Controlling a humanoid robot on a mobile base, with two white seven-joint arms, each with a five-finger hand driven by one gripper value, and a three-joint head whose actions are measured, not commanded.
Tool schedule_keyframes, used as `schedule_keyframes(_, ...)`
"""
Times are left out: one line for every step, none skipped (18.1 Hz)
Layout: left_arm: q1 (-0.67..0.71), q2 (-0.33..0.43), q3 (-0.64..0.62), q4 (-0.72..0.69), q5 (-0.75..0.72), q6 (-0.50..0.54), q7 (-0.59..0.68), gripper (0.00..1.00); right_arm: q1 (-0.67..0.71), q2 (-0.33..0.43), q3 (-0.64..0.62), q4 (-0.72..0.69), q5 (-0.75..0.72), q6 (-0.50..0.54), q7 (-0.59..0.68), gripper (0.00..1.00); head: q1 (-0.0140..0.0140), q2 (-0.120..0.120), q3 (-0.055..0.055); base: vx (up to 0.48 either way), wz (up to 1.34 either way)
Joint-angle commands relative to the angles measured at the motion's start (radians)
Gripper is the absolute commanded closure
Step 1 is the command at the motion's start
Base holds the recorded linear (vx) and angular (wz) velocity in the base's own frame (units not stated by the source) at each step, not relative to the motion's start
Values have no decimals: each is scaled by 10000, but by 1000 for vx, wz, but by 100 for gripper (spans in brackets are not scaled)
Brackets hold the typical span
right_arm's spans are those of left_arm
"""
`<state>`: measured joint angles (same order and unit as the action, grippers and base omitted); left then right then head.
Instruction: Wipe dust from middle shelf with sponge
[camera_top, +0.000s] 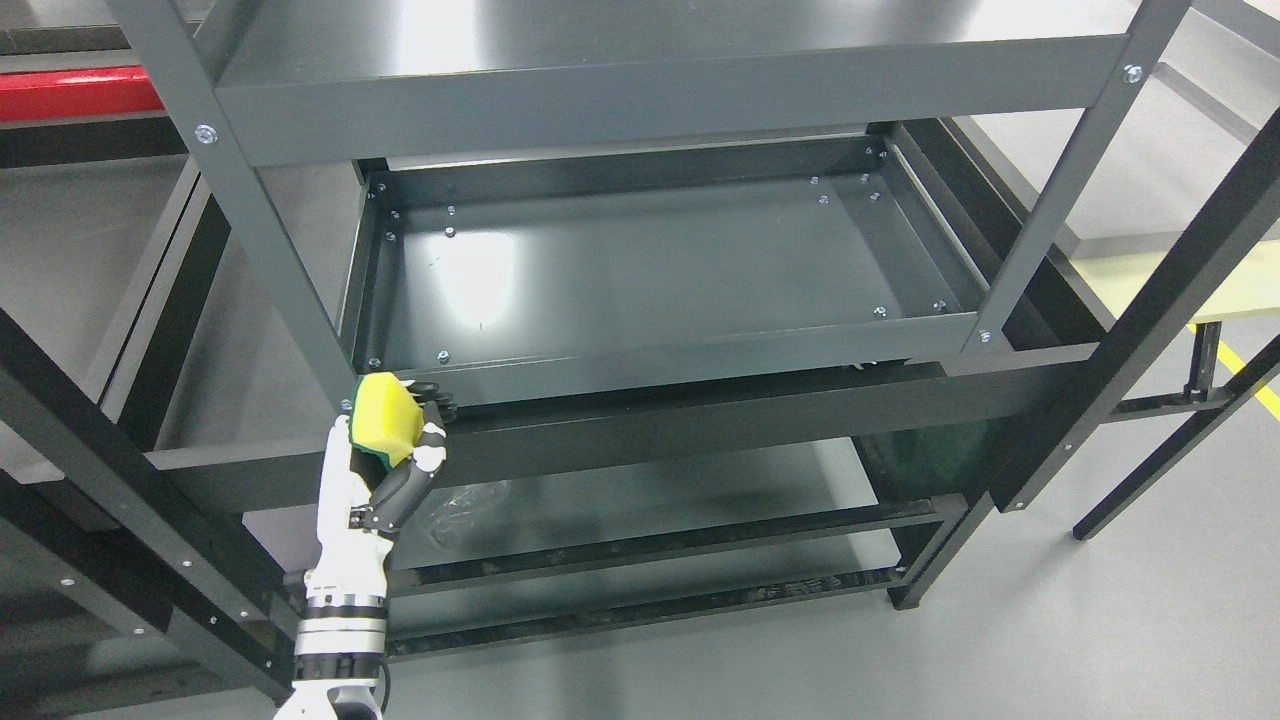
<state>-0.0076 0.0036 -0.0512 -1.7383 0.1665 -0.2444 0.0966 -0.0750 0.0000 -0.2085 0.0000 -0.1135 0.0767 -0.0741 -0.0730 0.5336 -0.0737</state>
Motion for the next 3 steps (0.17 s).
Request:
schedule_keyframes(60,138,650,-319,53,20,1,98,-1,-175,-1,-175,0,0,4,0,0,0,0,0,0)
schedule_keyframes(60,138,650,-319,83,20,1,98,-1,-175,-1,-175,0,0,4,0,0,0,0,0,0)
schedule_keyframes(45,138,650,-319,84,20,1,98,-1,-175,-1,-175,0,0,4,0,0,0,0,0,0)
